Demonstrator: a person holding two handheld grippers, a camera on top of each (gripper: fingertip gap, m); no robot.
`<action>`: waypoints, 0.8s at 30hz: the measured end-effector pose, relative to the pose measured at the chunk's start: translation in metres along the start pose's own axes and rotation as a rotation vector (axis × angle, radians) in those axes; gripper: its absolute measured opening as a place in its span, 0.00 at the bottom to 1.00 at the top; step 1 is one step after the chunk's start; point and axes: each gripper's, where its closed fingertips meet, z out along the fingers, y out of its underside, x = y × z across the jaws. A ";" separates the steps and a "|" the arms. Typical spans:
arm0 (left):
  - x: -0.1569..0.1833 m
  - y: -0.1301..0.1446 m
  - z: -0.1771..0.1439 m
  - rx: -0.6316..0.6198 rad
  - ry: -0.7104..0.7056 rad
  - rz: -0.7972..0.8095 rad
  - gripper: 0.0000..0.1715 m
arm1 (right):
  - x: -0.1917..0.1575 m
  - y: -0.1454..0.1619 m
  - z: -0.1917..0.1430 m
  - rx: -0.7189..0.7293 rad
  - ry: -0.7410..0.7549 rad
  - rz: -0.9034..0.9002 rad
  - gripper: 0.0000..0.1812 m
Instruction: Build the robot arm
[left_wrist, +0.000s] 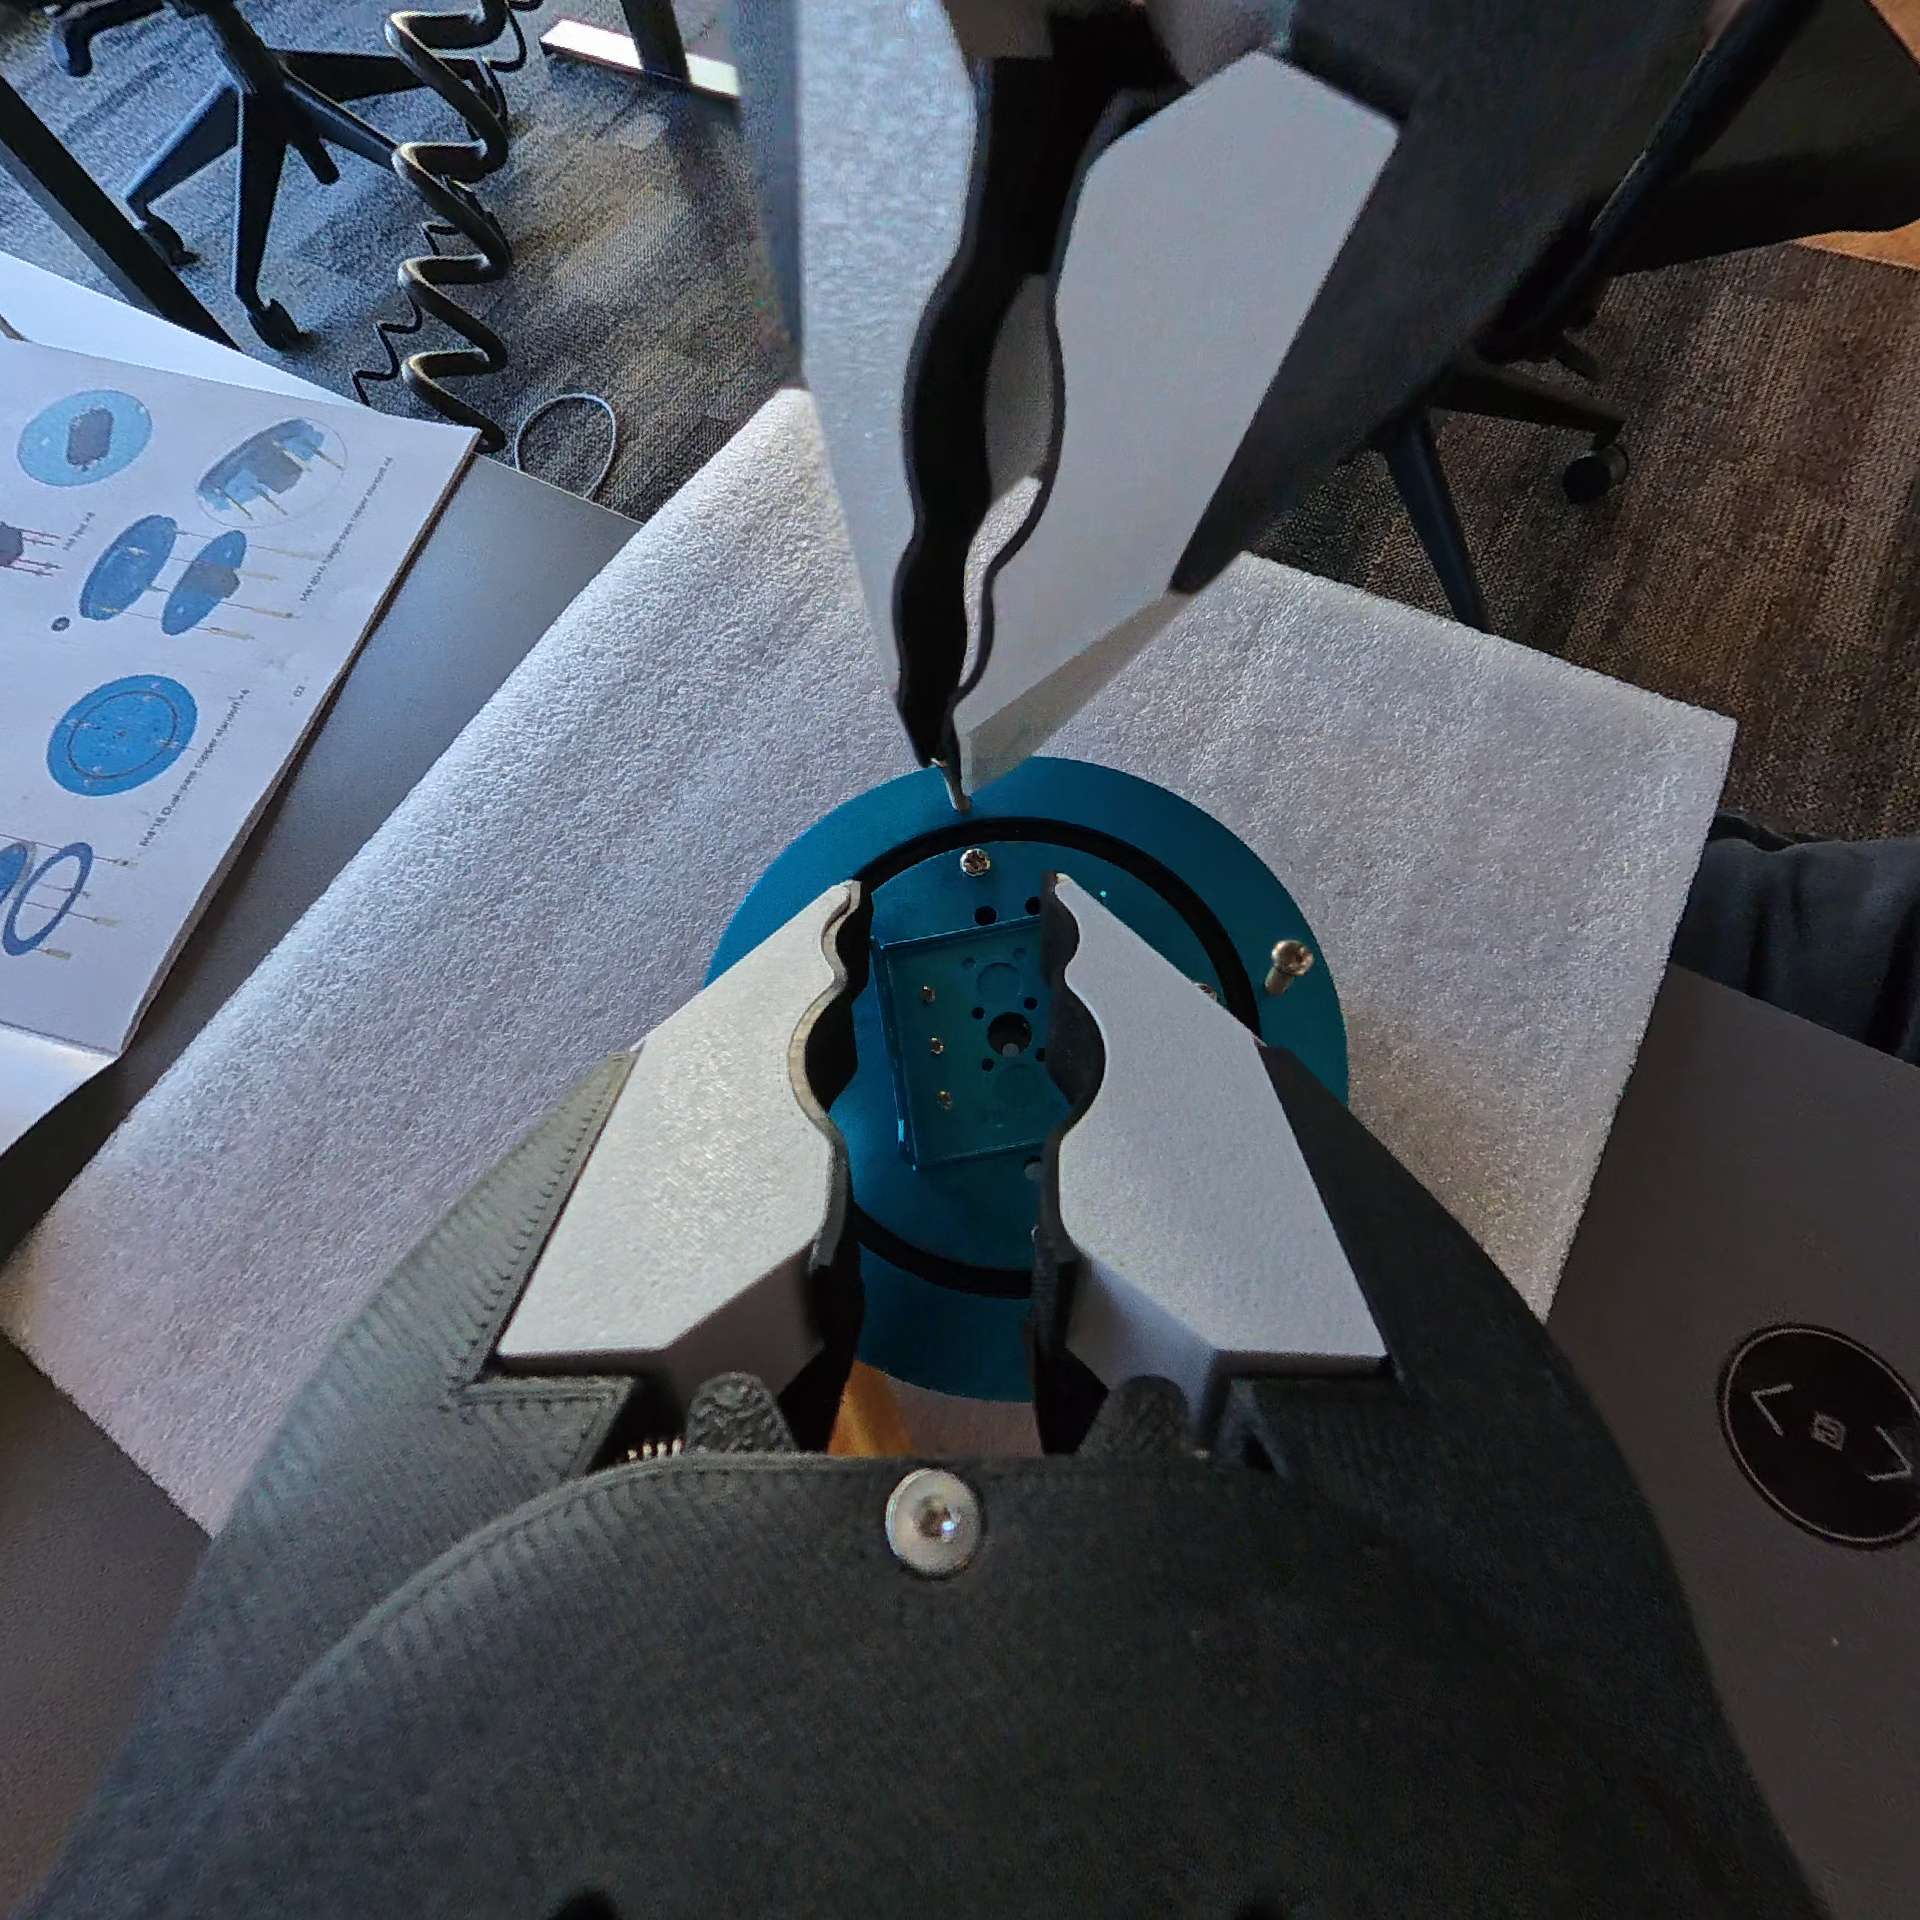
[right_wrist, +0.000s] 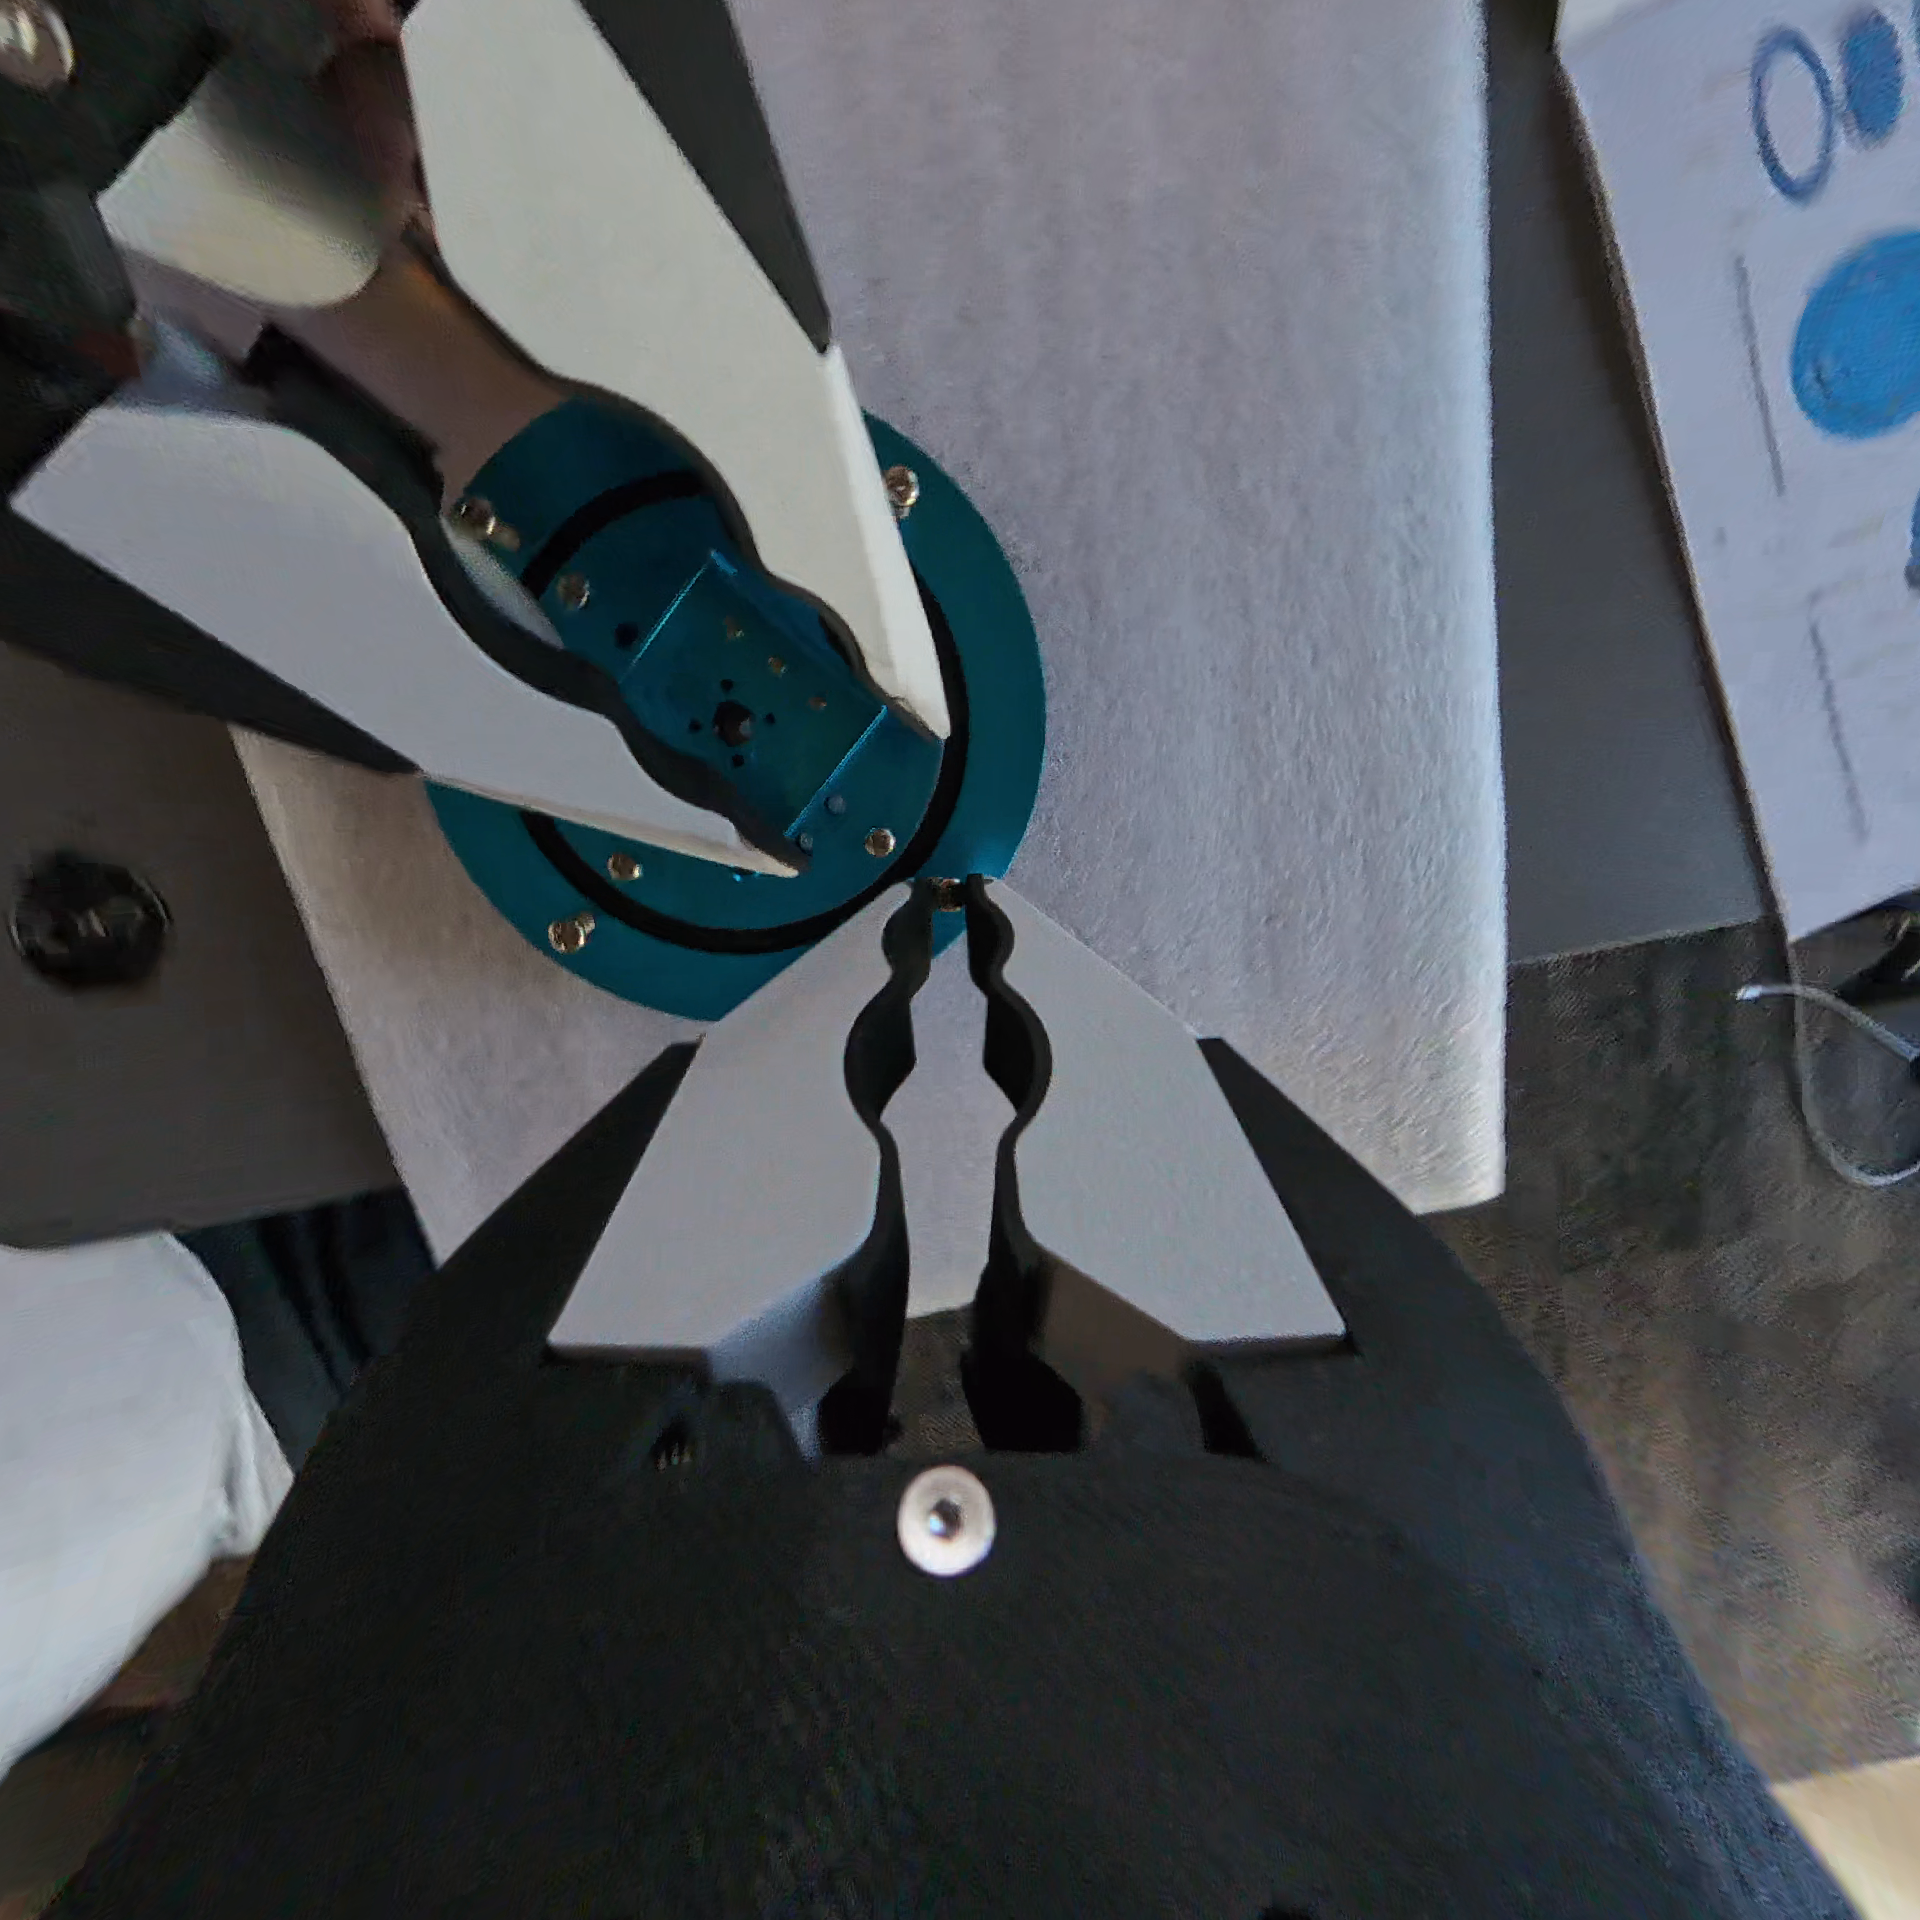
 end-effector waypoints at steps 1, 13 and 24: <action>0.001 0.000 0.000 -0.003 0.004 -0.002 0.18 | -0.003 0.000 0.000 0.024 0.008 0.028 0.03; -0.007 -0.022 -0.001 0.050 -0.054 0.065 0.24 | -0.028 -0.007 -0.022 0.814 -0.300 -0.092 0.33; -0.019 -0.014 0.010 0.001 -0.090 0.054 0.24 | -0.028 0.010 -0.013 0.782 -0.327 -0.106 0.27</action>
